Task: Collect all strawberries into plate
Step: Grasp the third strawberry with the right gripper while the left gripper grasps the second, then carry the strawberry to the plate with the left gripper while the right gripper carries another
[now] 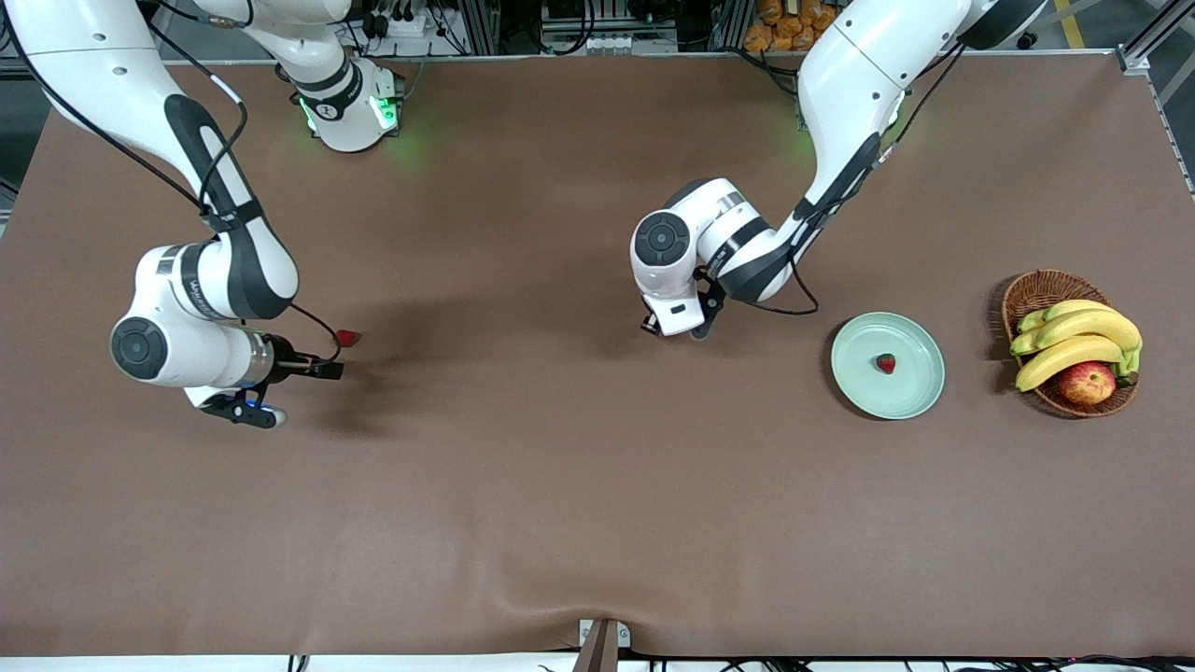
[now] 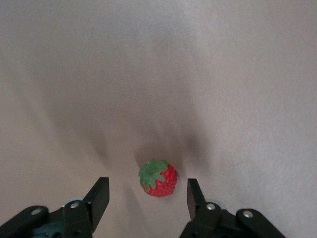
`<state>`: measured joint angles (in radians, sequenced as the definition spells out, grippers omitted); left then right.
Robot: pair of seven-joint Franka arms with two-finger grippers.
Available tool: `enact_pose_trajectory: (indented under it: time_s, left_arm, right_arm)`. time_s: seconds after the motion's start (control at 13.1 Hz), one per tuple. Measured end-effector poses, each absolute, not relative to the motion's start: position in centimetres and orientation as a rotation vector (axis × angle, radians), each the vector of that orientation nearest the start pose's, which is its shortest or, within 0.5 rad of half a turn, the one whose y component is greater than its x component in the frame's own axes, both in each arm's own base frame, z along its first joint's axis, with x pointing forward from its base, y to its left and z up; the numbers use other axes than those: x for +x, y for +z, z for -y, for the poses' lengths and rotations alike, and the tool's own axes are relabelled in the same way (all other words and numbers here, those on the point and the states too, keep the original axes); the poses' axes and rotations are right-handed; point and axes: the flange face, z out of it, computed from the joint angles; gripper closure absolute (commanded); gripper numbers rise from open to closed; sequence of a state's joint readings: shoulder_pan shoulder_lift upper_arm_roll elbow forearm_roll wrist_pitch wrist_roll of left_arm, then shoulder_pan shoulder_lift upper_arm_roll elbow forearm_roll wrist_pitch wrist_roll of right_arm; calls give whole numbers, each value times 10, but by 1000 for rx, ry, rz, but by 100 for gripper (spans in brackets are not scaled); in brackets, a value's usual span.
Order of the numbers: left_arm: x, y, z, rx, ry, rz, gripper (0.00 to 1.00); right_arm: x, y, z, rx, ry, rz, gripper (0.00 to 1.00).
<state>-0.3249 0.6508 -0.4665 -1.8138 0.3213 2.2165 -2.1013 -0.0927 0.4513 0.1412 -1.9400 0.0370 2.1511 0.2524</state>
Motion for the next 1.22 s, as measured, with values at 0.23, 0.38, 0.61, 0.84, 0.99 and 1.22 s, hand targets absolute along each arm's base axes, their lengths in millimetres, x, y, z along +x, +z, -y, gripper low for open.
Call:
enact_pose_trajectory:
  time_s: [0.23,0.38,0.61,0.84,0.99,1.22]
  left_arm:
    - [462,195,430,-2449,93,1712,31]
    - [462,193,429,-2417,90,1753,32]
    - [463,192,428,-2406,88,1764,32]
    - [462,187,427,-2376,88,1792,33]
    - [462,184,427,-2361,85,1809,39]
    - [462,182,427,-2359,89,1817,52]
  right_arm:
    - [575,209,-25,-3045,371,-337,13]
    - [561,193,-10,-3039,390,-306,20]
    - [550,183,-1,-3032,419,-302,24]
    - [548,182,-9,-3028,424,-288,26]
    - [547,182,-17,-3026,428,-278,27]
    - [542,178,-23,-3025,449,-266,38]
